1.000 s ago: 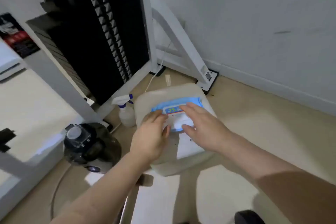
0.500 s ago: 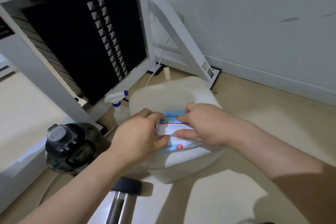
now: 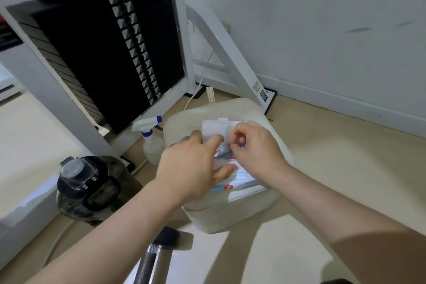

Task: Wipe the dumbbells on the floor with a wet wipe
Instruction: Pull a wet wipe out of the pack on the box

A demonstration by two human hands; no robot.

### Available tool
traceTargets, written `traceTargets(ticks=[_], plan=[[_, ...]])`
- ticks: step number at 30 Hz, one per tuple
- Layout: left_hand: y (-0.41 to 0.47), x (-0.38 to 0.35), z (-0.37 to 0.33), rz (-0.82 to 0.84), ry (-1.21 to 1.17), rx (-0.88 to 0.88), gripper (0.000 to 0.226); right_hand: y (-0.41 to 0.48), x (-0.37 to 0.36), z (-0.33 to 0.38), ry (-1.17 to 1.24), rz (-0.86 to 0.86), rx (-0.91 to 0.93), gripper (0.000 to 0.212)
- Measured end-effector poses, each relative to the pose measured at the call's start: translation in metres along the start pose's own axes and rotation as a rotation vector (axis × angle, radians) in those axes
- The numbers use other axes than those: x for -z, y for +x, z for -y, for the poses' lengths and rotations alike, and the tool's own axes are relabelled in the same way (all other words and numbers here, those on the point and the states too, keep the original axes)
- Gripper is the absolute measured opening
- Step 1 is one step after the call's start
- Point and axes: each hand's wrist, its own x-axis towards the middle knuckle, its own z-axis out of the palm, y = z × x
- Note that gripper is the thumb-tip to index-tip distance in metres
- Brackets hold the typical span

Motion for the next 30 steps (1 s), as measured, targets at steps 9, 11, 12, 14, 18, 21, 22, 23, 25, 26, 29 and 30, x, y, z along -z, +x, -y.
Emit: traceTargets(ticks=[9, 11, 12, 14, 18, 21, 22, 23, 25, 26, 29, 30], plan=[[0.012, -0.008, 0.008, -0.097, -0.469, 0.125, 0.031, 0.002, 0.013, 0.000, 0.031, 0.278, 0.094, 0.008], [0.014, -0.006, 0.016, -0.077, -0.689, 0.210, 0.024, 0.002, 0.014, 0.007, -0.161, 0.343, 0.220, 0.010], [0.015, -0.005, 0.019, -0.052, -0.798, 0.244, 0.021, 0.004, 0.014, 0.010, -0.252, 0.370, 0.266, 0.014], [0.014, -0.004, 0.022, -0.017, -0.933, 0.276, 0.019, 0.007, 0.011, 0.016, -0.419, 0.396, 0.335, 0.015], [0.012, -0.007, 0.022, -0.025, -0.960, 0.246, 0.021, 0.002, 0.005, 0.025, -0.549, 0.438, 0.459, 0.014], [0.010, -0.007, 0.022, -0.011, -0.961, 0.236, 0.022, -0.003, 0.007, 0.023, -0.517, 0.465, 0.456, 0.022], [0.010, -0.007, 0.022, -0.015, -0.939, 0.225, 0.025, -0.003, 0.008, 0.022, -0.508, 0.462, 0.443, 0.019], [0.010, -0.007, 0.022, -0.019, -0.913, 0.206, 0.027, -0.002, 0.010, 0.021, -0.493, 0.455, 0.427, 0.016], [0.010, -0.005, 0.023, -0.008, -0.845, 0.157, 0.023, 0.001, 0.013, 0.019, -0.437, 0.444, 0.375, 0.012], [0.011, -0.004, 0.023, 0.012, -0.803, 0.138, 0.019, 0.003, 0.014, 0.018, -0.396, 0.436, 0.354, 0.011], [0.013, -0.002, 0.014, 0.061, -0.634, 0.100, 0.021, 0.006, 0.017, 0.012, -0.250, 0.422, 0.309, 0.008], [0.014, -0.001, 0.010, 0.049, -0.586, 0.094, 0.019, 0.005, 0.016, 0.010, -0.195, 0.419, 0.289, 0.009]])
